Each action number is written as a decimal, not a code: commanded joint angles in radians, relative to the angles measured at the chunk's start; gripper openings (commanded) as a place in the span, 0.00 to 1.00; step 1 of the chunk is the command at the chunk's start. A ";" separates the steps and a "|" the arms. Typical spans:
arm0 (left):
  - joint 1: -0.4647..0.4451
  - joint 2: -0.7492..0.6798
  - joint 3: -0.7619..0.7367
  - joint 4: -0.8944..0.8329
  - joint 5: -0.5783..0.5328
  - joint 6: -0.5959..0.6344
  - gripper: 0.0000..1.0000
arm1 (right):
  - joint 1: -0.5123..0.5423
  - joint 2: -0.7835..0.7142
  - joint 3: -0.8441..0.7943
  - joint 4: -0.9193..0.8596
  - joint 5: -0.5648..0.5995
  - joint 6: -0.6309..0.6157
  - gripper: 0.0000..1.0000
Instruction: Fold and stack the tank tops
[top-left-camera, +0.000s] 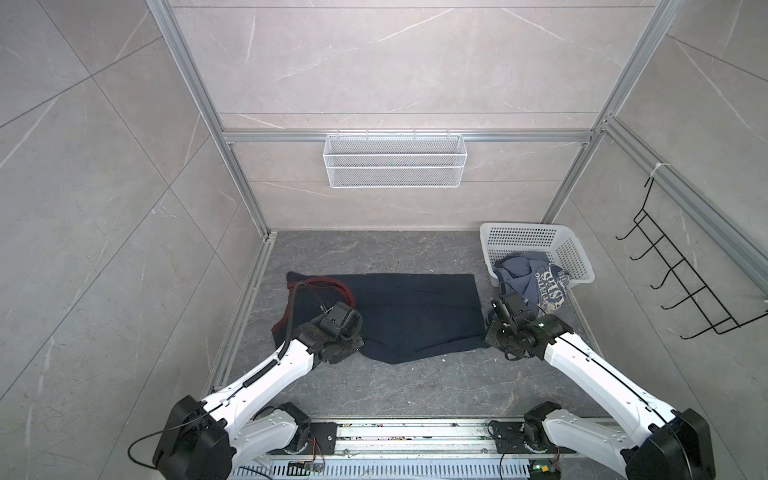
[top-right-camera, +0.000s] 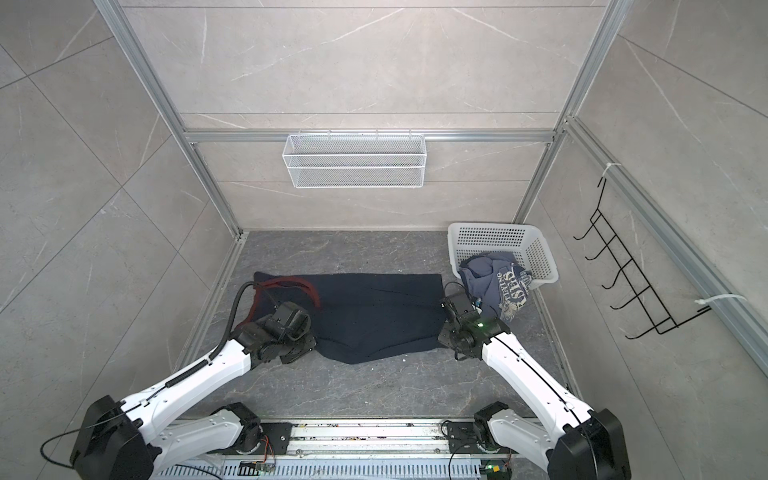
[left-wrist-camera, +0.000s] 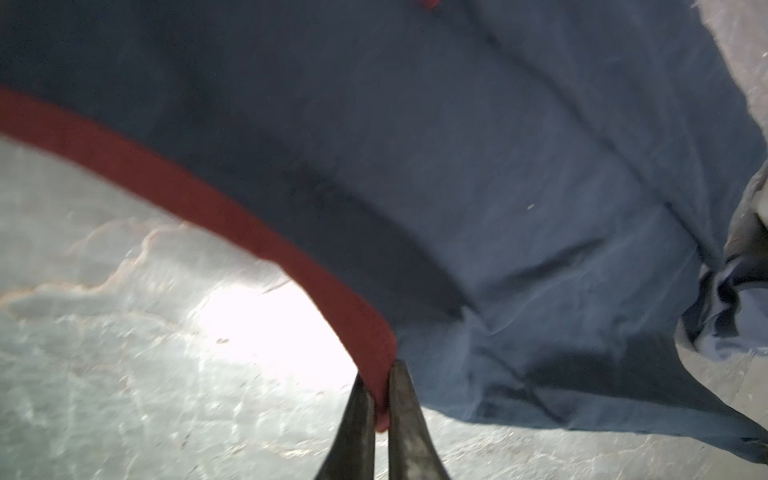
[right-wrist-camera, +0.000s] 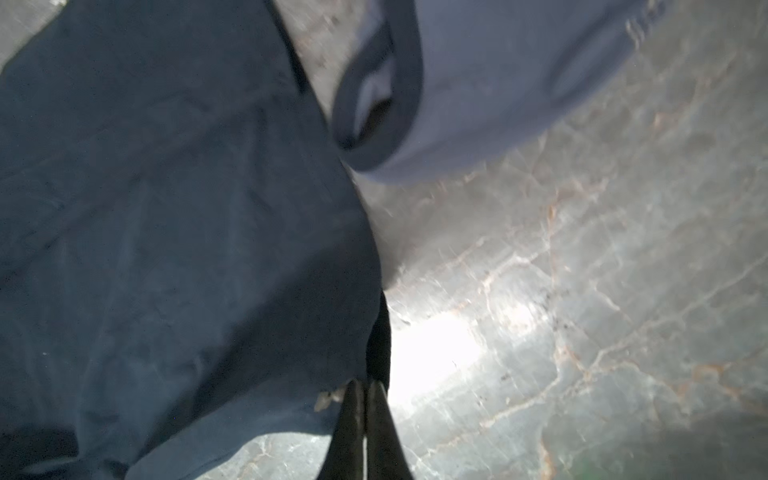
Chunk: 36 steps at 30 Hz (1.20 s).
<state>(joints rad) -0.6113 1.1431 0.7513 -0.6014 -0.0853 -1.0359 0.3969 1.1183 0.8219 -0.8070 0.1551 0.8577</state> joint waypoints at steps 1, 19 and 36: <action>0.048 0.069 0.078 0.013 -0.031 0.051 0.02 | -0.031 0.062 0.072 0.035 0.047 -0.062 0.00; 0.272 0.486 0.391 0.086 0.077 0.203 0.02 | -0.158 0.456 0.259 0.289 -0.016 -0.168 0.00; 0.334 0.684 0.437 0.120 0.084 0.201 0.09 | -0.159 0.649 0.331 0.320 0.026 -0.175 0.00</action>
<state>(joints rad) -0.2935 1.8275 1.1629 -0.4904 0.0086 -0.8509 0.2417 1.7477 1.1213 -0.4770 0.1425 0.6910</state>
